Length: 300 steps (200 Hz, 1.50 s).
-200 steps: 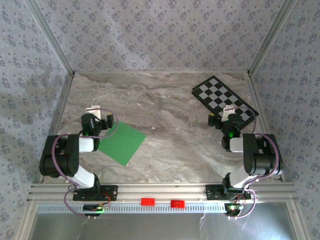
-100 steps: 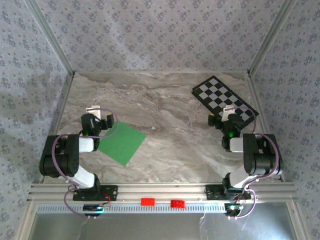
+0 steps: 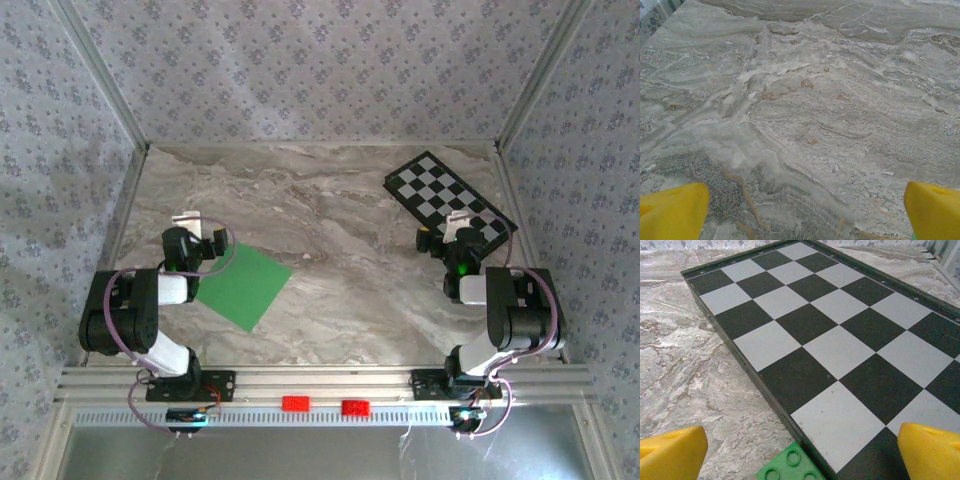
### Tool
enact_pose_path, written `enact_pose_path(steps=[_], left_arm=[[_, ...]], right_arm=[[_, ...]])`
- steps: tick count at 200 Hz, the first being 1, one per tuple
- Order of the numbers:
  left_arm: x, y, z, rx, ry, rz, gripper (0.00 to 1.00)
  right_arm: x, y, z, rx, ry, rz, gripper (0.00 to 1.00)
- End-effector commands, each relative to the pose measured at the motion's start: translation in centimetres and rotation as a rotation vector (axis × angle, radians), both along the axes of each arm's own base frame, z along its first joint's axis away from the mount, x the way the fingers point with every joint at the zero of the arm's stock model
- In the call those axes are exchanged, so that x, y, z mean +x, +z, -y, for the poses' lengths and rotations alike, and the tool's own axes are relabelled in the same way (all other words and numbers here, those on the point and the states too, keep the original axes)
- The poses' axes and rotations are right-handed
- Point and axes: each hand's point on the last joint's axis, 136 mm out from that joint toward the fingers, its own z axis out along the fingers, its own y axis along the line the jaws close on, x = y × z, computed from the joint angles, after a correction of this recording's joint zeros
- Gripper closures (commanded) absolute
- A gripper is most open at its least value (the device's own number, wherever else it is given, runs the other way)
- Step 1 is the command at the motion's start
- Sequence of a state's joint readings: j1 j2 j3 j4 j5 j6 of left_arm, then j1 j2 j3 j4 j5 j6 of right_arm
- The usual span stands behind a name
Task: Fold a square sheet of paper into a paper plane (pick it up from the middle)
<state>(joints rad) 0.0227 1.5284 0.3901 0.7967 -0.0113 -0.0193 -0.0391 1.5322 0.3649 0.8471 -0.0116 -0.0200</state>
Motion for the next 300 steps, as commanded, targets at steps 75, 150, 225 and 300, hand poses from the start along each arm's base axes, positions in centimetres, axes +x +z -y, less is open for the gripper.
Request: enact_pose_path(steps=[75, 150, 225, 300], left_arm=[[-0.9, 6.7, -1.3, -0.035, 0.087, 0.094, 0.0], [-4.0, 8.5, 4.6, -0.575, 0.003, -0.202, 0.0], [-10.6, 0.7, 10.9, -0.547, -0.02, -0.607, 0.0], [-9.8, -3.0, 13.9, -0.53, 0.044, -0.716, 0.0]], right_arm=[[-3.3, 5.8, 0.0, 0.055, -0.051, -0.03, 0.0], [-8.7, 7.6, -4.7, 0.503, 0.006, -0.33, 0.0], [-10.7, 7.4, -9.3, 0.815, 0.168, -0.412, 0.0], [-12.2, 6.4, -10.3, 0.834, 0.216, -0.462, 0.0]])
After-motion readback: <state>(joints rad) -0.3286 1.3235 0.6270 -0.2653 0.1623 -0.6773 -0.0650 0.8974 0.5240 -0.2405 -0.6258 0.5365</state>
